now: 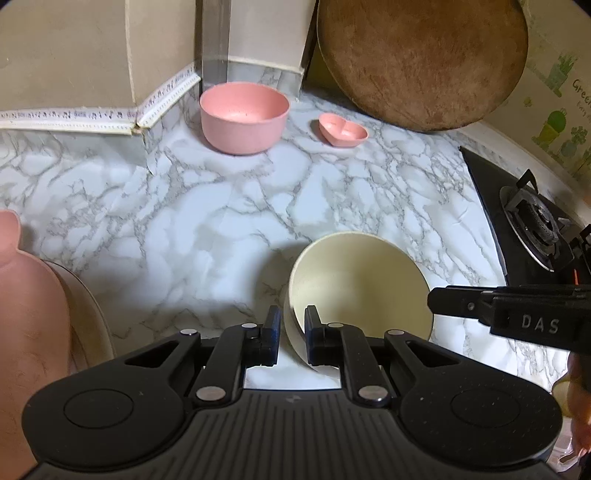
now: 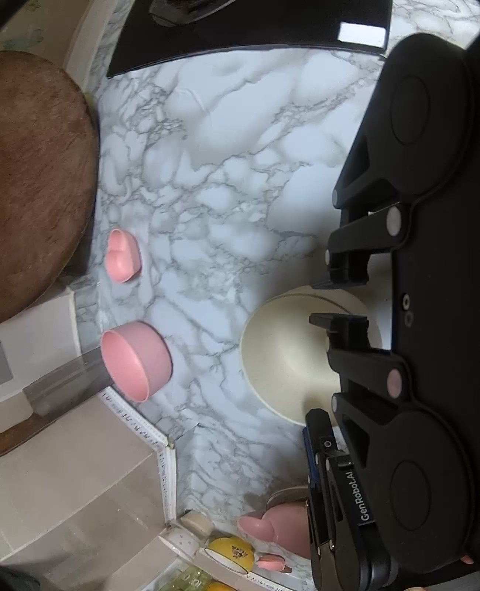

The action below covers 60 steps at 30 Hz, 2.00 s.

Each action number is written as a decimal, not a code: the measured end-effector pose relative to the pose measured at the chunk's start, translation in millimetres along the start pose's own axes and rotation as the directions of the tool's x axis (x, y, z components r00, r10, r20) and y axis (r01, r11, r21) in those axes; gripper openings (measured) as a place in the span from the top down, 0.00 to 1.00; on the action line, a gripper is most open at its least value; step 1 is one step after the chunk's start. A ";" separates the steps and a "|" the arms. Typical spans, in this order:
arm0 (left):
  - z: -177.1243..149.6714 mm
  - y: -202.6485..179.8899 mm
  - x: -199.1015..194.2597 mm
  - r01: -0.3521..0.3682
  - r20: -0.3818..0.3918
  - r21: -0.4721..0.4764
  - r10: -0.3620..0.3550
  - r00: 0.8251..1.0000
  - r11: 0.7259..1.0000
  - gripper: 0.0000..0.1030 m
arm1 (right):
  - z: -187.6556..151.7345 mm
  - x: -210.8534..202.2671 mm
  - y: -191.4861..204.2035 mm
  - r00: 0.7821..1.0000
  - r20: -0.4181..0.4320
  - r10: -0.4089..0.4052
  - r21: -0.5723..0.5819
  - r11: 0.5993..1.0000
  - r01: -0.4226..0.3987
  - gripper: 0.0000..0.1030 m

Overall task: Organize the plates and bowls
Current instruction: 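Carry the cream bowl with both grippers toward the plate stack, then lower the cream bowl onto the counter and open both grippers, then move both grippers to the pink bowl and grasp its rim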

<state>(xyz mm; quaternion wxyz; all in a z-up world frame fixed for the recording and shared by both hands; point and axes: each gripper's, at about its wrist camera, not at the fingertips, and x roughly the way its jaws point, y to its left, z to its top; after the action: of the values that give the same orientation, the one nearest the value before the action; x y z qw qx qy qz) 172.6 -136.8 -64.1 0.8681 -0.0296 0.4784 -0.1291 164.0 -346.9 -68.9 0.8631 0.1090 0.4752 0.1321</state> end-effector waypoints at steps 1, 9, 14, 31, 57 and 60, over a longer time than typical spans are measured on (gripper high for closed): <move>0.3 1.0 -2.5 -0.002 0.007 0.000 0.002 1.000 1.000 0.88 | 1.4 -2.2 0.4 1.000 0.006 0.004 -0.004 1.000 -0.004 0.86; 12.2 6.0 -20.0 -0.034 0.091 -0.005 0.035 0.995 0.999 0.87 | 16.8 -16.1 6.7 0.998 0.054 0.030 -0.051 0.998 -0.027 0.85; 23.7 9.4 -25.2 -0.041 0.124 -0.019 0.043 0.991 0.999 0.69 | 30.3 -22.5 10.8 0.996 0.084 0.043 -0.090 0.995 -0.036 0.84; 71.7 13.0 -24.6 -0.075 0.219 -0.073 0.090 0.972 0.994 0.32 | 76.7 -22.1 8.1 0.988 0.138 0.072 -0.153 0.987 -0.050 0.55; 156.6 54.0 77.3 -0.202 0.168 -0.302 0.261 0.951 0.932 0.25 | 225.1 111.3 8.3 0.990 0.007 0.140 -0.183 0.974 -0.136 0.15; 159.0 57.1 90.7 -0.214 0.142 -0.313 0.268 0.953 0.925 0.25 | 230.9 131.5 10.0 0.988 -0.035 0.149 -0.177 0.972 -0.153 0.23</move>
<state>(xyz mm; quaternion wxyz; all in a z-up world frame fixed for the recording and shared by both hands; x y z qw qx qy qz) 363.1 -116.1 -62.8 0.9033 -0.1107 0.4108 0.0547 426.4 -308.4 -48.7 0.8516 0.0655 0.4610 0.2407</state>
